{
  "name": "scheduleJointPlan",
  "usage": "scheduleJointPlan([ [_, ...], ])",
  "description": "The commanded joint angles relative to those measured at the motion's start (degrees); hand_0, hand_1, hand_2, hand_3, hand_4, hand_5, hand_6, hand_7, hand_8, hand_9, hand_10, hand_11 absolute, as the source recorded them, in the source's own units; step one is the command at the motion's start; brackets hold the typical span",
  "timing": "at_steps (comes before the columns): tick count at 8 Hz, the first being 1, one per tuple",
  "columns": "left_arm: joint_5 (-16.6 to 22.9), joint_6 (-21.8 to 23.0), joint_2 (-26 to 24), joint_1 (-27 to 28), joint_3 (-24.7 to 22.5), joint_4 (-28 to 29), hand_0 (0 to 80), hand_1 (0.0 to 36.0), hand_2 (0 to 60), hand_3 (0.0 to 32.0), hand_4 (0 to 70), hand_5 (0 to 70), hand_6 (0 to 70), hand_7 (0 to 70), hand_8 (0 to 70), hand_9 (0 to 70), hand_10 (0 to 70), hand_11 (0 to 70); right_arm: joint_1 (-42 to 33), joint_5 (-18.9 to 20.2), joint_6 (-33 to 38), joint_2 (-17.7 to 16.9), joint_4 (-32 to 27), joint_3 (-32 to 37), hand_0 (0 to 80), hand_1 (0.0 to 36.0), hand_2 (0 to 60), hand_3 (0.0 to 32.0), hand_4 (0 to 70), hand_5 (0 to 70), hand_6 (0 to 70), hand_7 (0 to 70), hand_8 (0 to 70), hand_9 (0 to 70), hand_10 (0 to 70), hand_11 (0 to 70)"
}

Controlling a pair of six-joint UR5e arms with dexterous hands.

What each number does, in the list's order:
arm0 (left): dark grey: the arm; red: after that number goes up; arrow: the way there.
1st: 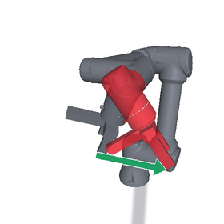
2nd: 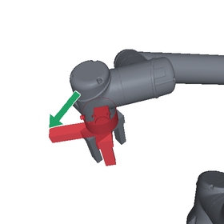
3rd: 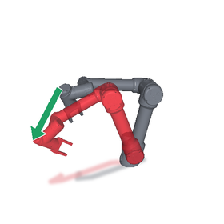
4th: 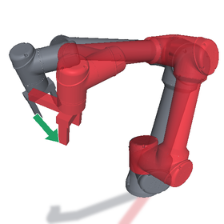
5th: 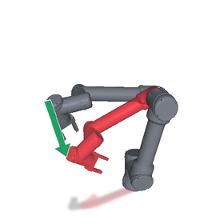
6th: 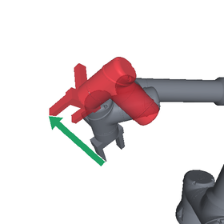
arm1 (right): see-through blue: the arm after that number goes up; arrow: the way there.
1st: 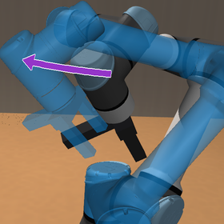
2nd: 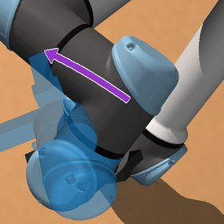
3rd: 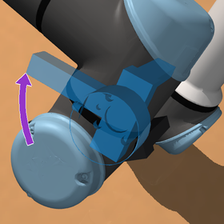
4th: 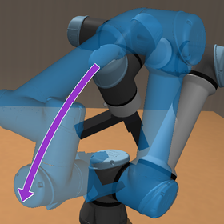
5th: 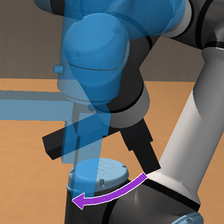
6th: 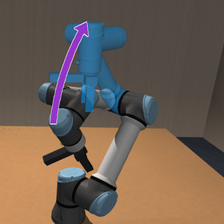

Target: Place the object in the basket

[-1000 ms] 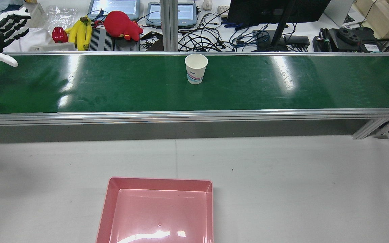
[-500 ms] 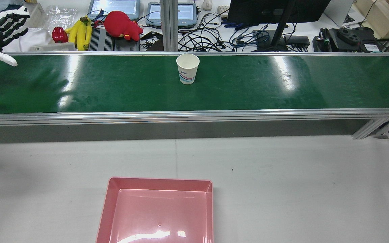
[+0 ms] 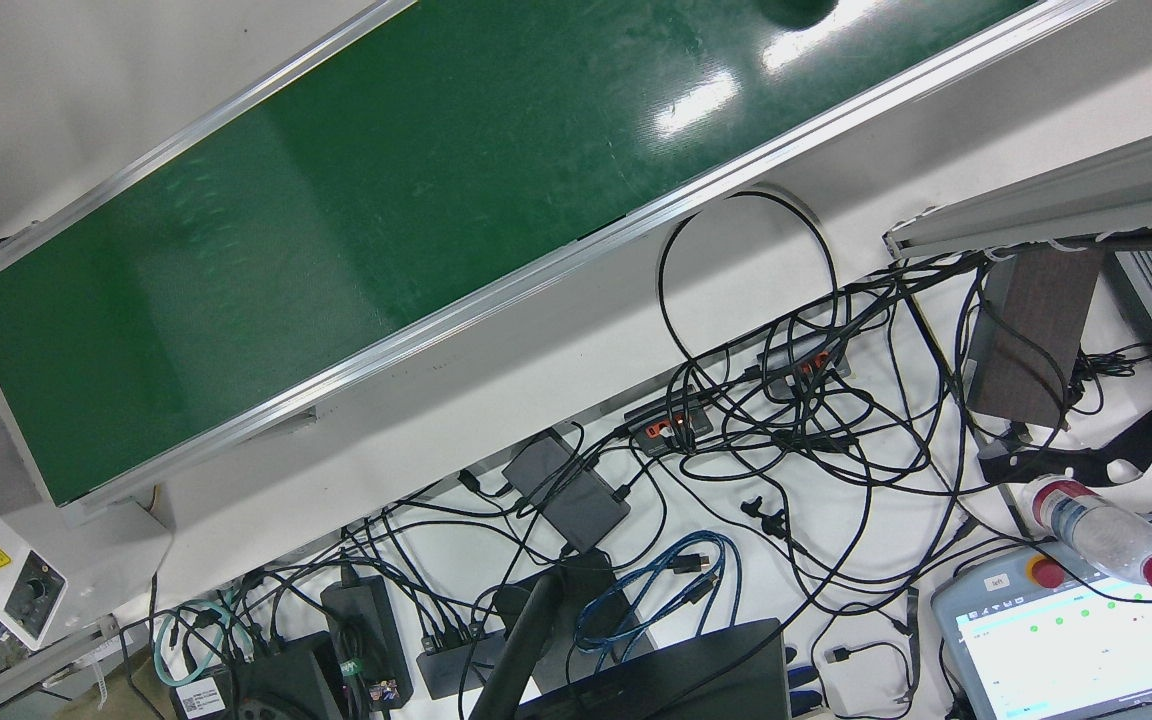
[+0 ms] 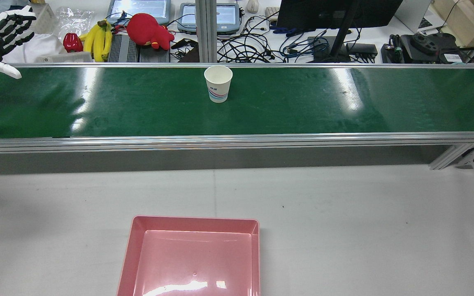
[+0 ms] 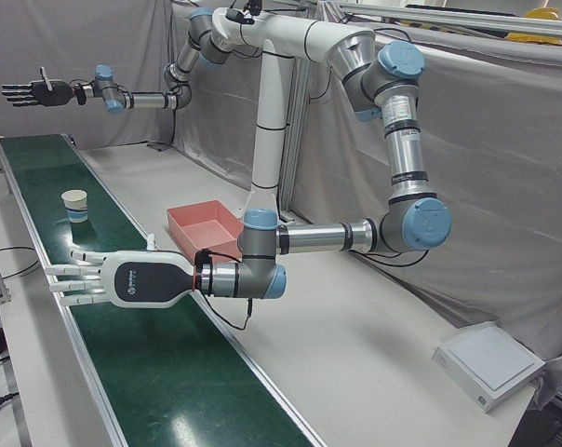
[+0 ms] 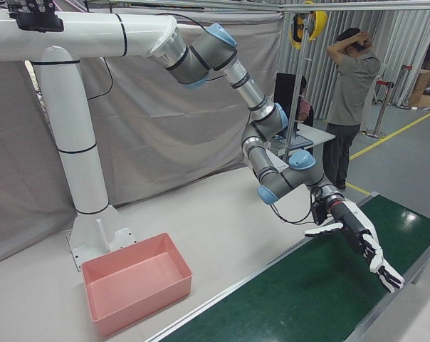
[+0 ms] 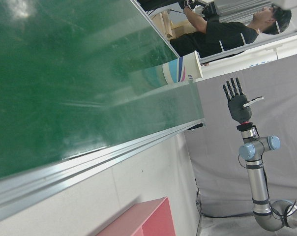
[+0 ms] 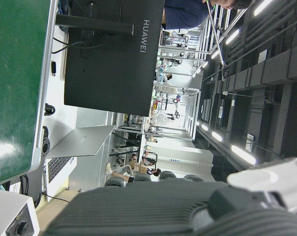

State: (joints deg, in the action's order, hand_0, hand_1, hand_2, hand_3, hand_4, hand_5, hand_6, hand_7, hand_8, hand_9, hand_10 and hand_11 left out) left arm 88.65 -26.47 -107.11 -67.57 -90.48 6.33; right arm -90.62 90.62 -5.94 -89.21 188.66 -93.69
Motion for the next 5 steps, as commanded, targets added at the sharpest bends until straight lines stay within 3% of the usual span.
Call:
scheduleJointPlan([
  [1, 0.04, 0.01, 0.06, 0.24, -0.13, 0.0, 56.6, 15.1, 0.0, 6.0, 0.0, 31.8, 0.8, 0.0, 0.0, 0.0, 2.0, 5.2, 0.0, 0.0, 0.06, 0.0, -0.05, 0.0, 0.0, 0.0, 0.0, 0.0, 0.0, 0.0, 0.0, 0.0, 0.0, 0.0, 0.0, 0.0],
  [5, 0.04, 0.01, 0.15, 0.33, -0.74, -0.26, 57.2, 15.4, 0.0, 6.6, 0.0, 31.8, 0.6, 0.0, 0.0, 0.0, 1.8, 4.9, 0.0, 0.0, -0.03, 0.0, -0.05, 0.0, 0.0, 0.0, 0.0, 0.0, 0.0, 0.0, 0.0, 0.0, 0.0, 0.0, 0.0, 0.0],
])
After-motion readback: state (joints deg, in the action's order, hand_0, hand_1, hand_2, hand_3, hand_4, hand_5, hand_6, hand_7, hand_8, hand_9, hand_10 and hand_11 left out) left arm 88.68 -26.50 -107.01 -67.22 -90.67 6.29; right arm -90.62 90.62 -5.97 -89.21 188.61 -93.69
